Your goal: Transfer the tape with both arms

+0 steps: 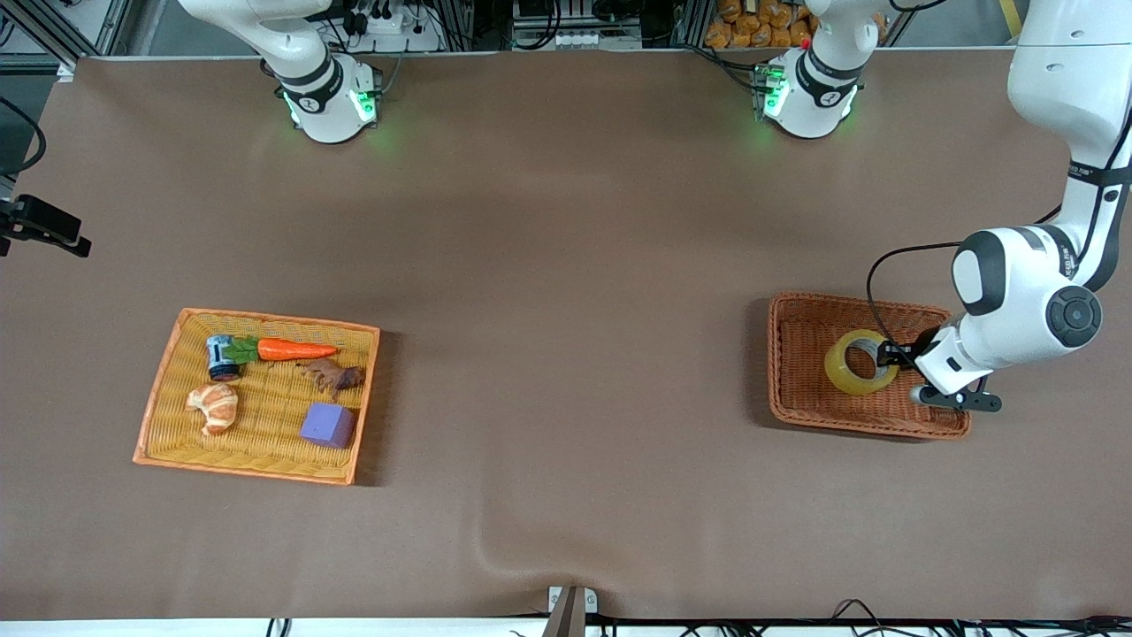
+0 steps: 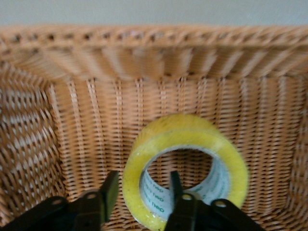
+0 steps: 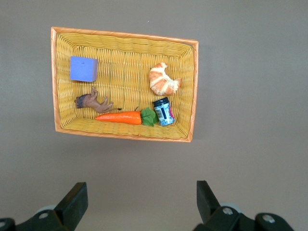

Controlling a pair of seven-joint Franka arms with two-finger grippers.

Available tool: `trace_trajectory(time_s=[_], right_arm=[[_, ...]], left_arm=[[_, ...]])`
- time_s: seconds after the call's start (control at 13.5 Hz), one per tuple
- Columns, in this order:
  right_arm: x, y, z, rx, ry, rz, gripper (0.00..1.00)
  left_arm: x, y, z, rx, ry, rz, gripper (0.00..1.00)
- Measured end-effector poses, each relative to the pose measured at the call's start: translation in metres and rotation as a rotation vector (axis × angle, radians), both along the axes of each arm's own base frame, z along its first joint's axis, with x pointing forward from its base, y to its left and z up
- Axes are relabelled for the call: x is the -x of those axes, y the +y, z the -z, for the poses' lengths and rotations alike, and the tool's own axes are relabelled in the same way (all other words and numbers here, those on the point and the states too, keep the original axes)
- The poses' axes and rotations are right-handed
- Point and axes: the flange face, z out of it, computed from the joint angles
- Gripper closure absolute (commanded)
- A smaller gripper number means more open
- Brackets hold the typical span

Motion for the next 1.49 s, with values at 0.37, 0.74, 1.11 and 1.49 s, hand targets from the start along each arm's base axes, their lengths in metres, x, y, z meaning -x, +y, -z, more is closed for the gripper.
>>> trace_trajectory(time_s=[0.37,0.74,1.11,1.49], right_arm=[[0.0,0.0,-0.001,0.0,-0.002,0.0,0.0],[-0.001,0.0,-0.003,0.001,-0.005,0.0,0.0],[-0.001,-0.002,-0.01,0.004,-0.02,0.003,0.0],[-0.001,-0.002,-0.01,0.004,-0.02,0.003,0.0]], left_arm=[[-0.03,-0.035,-0.124,-0.008,-0.003,0.003,0.0],[0.006,-0.09,-0.293,-0.052,-0.059,0.018,0.0],[0.038,-0.099,-0.358,-0.135,-0.106,0.016,0.0],[0.047,-0.094,-0.373,-0.138,-0.085,-0.009,0.0]])
